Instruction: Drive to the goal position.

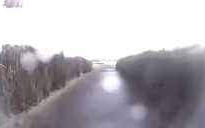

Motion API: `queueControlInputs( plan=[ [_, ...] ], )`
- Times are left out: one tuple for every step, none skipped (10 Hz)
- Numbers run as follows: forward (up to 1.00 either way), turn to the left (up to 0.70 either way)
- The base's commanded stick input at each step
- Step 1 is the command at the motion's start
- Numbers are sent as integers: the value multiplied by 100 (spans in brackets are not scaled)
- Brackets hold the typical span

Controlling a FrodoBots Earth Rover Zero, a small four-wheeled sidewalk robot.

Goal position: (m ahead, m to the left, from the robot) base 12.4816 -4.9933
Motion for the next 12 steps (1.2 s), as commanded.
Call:
queueControlInputs(
  plan=[
    [70, 0],
    [70, 0],
    [70, 0],
    [70, 0],
    [70, 0],
    [70, 0],
    [70, 0],
    [70, 0],
    [70, 0],
    [70, 0],
    [70, 0],
    [70, 0]
  ],
)
